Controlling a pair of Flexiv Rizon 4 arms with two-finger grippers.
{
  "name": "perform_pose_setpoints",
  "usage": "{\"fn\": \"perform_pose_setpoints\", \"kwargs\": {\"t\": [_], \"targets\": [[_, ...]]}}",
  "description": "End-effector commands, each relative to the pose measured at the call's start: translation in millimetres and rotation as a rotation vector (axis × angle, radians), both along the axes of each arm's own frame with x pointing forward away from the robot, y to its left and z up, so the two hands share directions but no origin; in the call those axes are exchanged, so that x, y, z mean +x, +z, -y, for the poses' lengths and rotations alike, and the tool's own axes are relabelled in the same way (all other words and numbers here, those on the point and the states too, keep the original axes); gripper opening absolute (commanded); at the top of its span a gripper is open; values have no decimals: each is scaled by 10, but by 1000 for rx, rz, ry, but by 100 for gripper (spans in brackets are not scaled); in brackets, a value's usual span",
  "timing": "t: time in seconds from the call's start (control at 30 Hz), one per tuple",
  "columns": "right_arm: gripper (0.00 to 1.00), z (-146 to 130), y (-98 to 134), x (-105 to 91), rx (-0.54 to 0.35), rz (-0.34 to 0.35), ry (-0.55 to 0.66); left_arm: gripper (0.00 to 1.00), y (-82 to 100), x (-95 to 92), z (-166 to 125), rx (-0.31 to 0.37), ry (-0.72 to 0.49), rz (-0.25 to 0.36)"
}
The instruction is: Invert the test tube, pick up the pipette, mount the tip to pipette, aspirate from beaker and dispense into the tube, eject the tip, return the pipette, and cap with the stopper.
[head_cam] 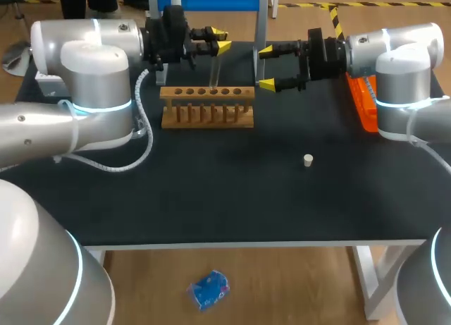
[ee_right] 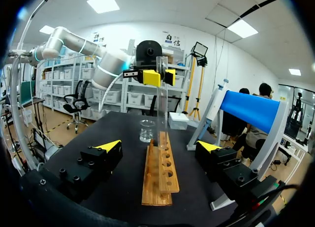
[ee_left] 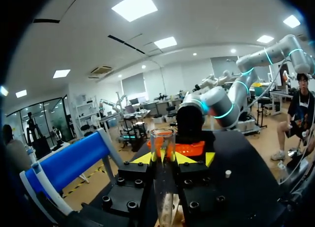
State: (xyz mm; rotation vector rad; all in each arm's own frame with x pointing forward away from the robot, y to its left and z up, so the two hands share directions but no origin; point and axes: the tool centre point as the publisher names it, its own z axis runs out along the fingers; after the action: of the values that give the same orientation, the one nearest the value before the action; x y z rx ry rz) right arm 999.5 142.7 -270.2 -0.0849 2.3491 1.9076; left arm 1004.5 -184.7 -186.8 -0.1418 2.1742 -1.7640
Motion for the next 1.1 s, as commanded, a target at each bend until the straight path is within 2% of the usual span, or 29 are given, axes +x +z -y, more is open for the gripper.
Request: {"fn": "perform_pose_setpoints", "kwargs": {"t": [0.03,0.17,0.23,0.5,0.6,0.67,0.7,0.77,0.87,0.9,0.97,1.0,1.07,1.1], "targets": [[100,2,-7,6,1,1,2,0,-20,17,5,-14,8,7],[100,2,-7,6,1,1,2,0,-37,29,-1,-37,-19,2],[100,2,-7,6,1,1,2,0,-42,35,-4,-77,-47,9],[100,2,-7,6,1,1,2,0,-11,114,-121,-53,-124,30],[100,2,-7,6,1,1,2,0,9,143,-141,-56,-141,42],[100,2,-7,6,1,1,2,0,9,166,-153,-86,-146,39],[100,2,-7,6,1,1,2,0,8,177,-159,-69,-153,28],[100,2,-7,6,1,1,2,0,-2,193,-163,-95,-150,11],[100,2,-7,6,1,1,2,0,-27,211,-152,-93,-162,-60],[100,2,-7,6,1,1,2,0,-33,213,-145,-70,-164,-66],[100,2,-7,6,1,1,2,0,-40,218,-141,-96,-161,-93],[100,2,-7,6,1,1,2,0,-46,222,-135,-74,-164,-106],[100,2,-7,6,1,1,2,0,-56,228,-132,-82,-156,-124],[100,2,-7,6,1,1,2,0,-53,233,-134,-60,-155,-131]]}}
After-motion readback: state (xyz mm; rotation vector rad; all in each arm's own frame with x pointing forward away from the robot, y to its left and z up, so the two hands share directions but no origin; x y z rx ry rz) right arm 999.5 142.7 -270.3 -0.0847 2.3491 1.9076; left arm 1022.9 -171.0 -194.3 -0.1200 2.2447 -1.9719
